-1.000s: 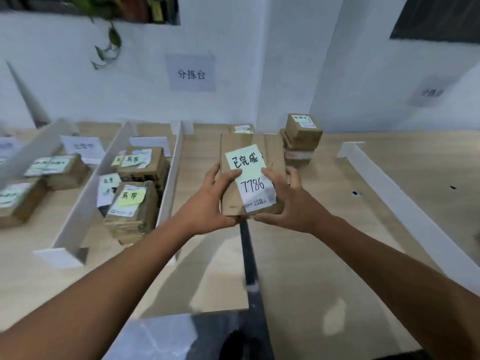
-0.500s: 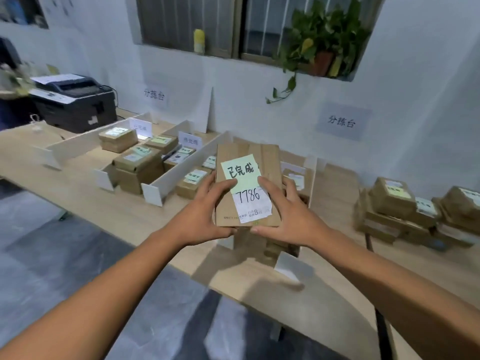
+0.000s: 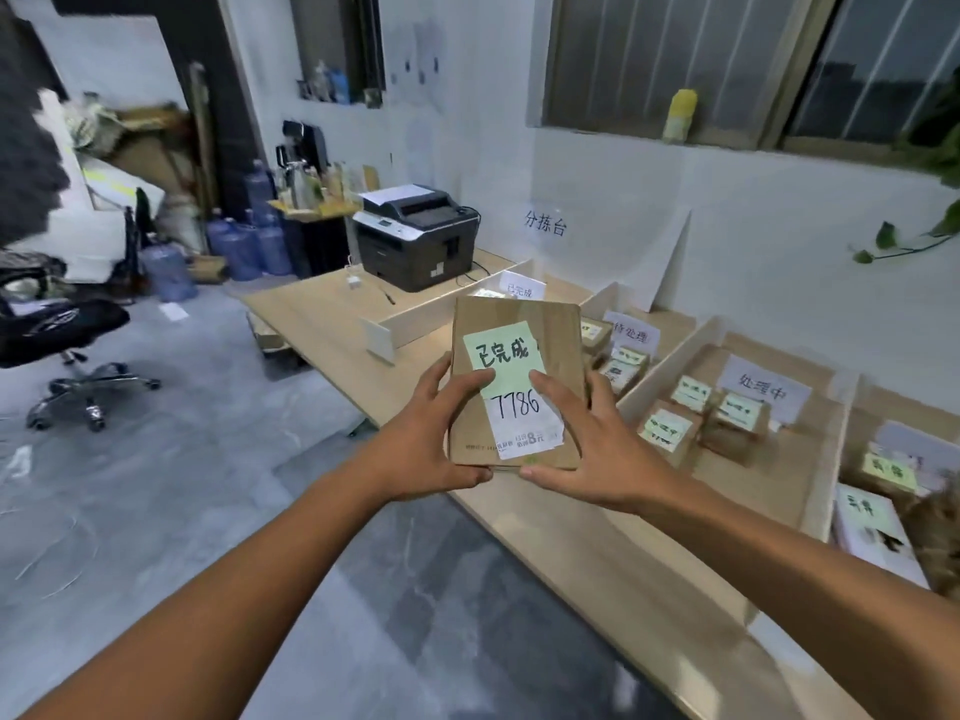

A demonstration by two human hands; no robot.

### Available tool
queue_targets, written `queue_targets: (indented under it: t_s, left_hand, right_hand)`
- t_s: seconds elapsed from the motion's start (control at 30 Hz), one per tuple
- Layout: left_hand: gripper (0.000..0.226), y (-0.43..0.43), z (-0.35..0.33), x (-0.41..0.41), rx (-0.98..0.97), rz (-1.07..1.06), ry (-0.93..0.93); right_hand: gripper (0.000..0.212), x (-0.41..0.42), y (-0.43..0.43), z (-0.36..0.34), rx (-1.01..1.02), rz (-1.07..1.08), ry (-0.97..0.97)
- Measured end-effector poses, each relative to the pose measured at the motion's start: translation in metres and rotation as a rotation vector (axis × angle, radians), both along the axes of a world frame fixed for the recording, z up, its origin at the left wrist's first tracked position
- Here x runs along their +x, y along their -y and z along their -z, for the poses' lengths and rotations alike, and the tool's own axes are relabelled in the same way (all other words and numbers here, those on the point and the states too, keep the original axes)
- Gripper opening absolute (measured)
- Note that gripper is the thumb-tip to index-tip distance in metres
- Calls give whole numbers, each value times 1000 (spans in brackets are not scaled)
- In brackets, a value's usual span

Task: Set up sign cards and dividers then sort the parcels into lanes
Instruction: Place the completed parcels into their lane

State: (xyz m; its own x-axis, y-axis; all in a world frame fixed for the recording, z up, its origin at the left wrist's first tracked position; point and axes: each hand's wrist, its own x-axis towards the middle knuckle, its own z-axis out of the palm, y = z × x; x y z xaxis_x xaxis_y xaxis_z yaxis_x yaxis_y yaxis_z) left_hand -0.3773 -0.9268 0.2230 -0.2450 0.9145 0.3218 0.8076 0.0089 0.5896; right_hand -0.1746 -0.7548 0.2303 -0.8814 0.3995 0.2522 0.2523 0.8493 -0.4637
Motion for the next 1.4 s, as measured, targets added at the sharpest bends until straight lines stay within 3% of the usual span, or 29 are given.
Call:
queue_targets:
  t_s: [0.43,0.63,0.9,1.1,1.4]
  left_hand:
    - [110,-126,46,-267,-98,-81,6]
    - [107,-206,49,-385,-193,16,22]
    - [106,-313,116,-514,-404,173,70]
    - [112,-408,193,-607,-546,341,-19]
    - [110,-481,268,-676,-723,473,111]
  right_hand:
    - [109,-282,-135,60,-132,-56,-19]
    - [113,-387,-199,81,-226,-4,11]
    - [114,-493,-261,153,-393,168,110]
    - [115,-567,-304,215,-487,389,214]
    - [121,-642,-336,279,-631,569,268]
